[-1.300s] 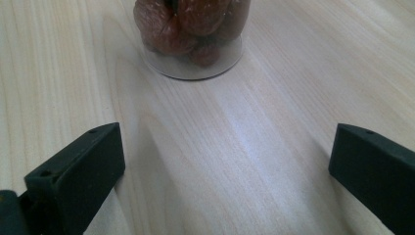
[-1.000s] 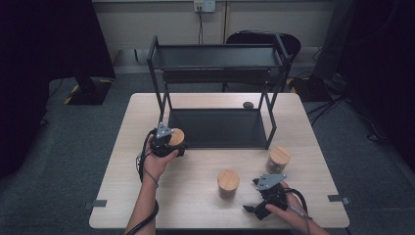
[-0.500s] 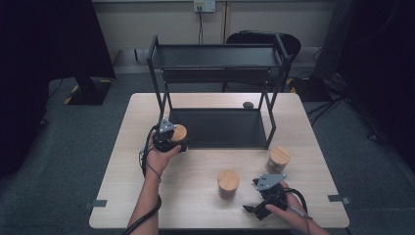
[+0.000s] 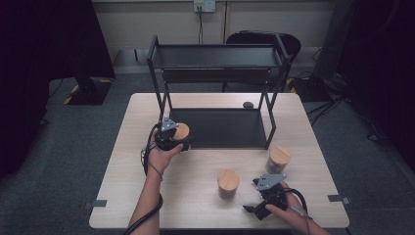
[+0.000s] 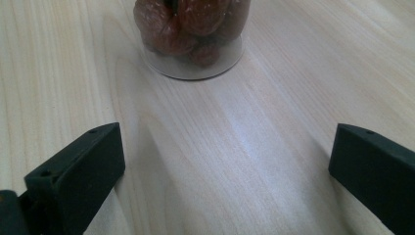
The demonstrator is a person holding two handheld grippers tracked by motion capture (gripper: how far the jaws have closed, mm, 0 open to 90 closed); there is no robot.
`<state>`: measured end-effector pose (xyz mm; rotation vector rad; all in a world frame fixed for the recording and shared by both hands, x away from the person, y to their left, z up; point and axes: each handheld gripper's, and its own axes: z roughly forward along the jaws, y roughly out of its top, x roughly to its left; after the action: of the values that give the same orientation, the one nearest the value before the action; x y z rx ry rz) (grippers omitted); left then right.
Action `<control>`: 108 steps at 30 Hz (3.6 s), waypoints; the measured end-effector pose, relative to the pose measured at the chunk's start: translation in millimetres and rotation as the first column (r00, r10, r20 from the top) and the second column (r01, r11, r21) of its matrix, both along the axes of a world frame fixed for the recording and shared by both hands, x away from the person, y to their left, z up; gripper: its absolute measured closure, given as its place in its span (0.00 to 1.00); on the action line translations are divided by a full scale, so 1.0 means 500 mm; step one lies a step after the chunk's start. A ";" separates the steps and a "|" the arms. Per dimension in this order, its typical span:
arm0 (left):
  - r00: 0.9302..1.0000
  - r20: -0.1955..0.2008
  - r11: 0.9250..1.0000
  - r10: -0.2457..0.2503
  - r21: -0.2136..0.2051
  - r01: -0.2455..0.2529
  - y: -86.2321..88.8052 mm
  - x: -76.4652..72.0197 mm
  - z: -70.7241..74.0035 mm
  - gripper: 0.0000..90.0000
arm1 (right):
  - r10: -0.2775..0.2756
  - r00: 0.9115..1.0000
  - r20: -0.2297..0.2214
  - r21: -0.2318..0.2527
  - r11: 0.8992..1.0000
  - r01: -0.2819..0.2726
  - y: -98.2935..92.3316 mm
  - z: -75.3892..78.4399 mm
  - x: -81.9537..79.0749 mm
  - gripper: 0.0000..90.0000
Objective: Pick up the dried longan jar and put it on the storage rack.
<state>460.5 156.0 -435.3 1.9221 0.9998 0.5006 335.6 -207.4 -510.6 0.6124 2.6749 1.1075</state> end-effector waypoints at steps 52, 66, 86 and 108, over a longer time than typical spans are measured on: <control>0.995 0.021 0.995 0.096 0.006 -0.096 -0.041 0.126 -0.037 0.29 | 0.000 1.000 0.000 0.000 1.000 0.000 0.000 0.000 0.000 0.00; 0.989 0.020 0.989 0.149 0.022 -0.150 -0.050 0.158 -0.061 0.29 | 0.003 1.000 0.000 0.000 1.000 -0.003 0.000 0.000 0.001 0.00; 0.979 -0.004 0.979 0.202 0.040 -0.202 -0.061 0.190 -0.091 0.29 | 0.006 1.000 -0.002 0.000 1.000 -0.006 0.000 0.000 0.001 0.00; 0.975 0.001 0.973 0.224 0.056 -0.224 -0.070 0.211 -0.094 0.28 | 0.009 1.000 -0.002 0.000 1.000 -0.009 0.000 0.000 0.002 0.00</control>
<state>566.2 121.0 -482.3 1.8695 1.2259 0.6584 336.7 -207.4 -510.5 0.6018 2.6818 1.1095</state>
